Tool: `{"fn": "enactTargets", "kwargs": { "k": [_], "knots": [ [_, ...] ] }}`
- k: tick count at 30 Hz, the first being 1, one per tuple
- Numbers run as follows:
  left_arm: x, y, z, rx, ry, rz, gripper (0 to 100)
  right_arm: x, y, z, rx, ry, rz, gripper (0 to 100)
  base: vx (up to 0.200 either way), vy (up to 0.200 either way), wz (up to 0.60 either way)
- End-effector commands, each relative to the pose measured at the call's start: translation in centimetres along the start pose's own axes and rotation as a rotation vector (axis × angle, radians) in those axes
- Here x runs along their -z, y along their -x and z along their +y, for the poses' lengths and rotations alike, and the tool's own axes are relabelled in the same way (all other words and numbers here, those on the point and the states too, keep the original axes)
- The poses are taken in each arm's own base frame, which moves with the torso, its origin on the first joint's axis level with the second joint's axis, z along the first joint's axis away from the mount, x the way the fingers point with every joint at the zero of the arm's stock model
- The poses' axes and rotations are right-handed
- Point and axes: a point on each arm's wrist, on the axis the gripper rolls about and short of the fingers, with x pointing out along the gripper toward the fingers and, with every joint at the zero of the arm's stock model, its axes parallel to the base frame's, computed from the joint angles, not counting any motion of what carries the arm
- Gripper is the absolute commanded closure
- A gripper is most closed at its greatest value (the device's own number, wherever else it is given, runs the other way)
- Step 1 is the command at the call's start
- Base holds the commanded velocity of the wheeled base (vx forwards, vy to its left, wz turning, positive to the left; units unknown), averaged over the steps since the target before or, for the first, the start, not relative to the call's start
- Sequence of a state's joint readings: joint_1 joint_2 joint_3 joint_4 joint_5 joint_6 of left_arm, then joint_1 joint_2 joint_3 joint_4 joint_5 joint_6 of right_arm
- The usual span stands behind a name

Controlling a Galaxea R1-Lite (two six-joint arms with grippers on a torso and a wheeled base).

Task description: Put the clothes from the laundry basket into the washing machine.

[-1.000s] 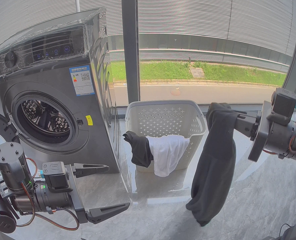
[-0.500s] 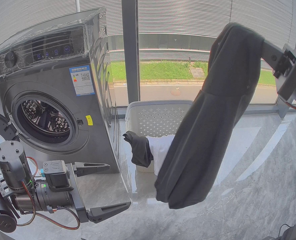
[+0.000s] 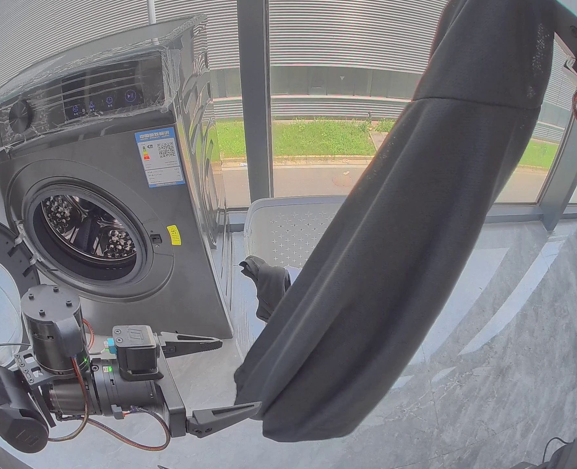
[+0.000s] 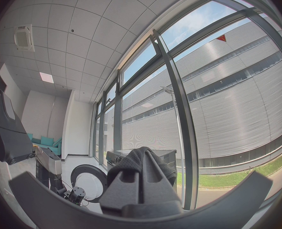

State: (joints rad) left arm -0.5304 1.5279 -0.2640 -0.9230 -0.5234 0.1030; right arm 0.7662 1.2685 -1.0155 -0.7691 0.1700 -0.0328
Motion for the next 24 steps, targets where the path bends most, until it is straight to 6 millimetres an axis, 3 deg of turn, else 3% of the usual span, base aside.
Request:
{"fn": "enactTargets", "kwargs": {
  "k": [1, 8, 16, 24],
  "knots": [
    [-0.7, -0.5, 0.4, -0.004, -0.013, -0.024, 0, 0.1, 0.1, 0.1, -0.002, -0.003, 0.005, 100, 0.000, 0.000, 0.00],
    [-3.2, -1.0, 0.6, 0.008, -0.068, -0.118, 0, 0.4, -0.2, 0.0, -0.001, -0.004, 0.011, 100, 0.000, 0.000, 0.00],
    [-3.2, -2.0, -1.6, 0.135, -0.097, -0.123, 0, 1.7, -0.7, -0.1, 0.038, -0.032, 0.053, 100, 0.000, 0.000, 0.00],
    [-3.2, -2.8, -1.8, 0.156, -0.099, -0.117, 0, 3.5, -1.7, -0.4, 0.120, -0.038, 0.102, 100, 0.000, 0.000, 0.00]
  ]
}}
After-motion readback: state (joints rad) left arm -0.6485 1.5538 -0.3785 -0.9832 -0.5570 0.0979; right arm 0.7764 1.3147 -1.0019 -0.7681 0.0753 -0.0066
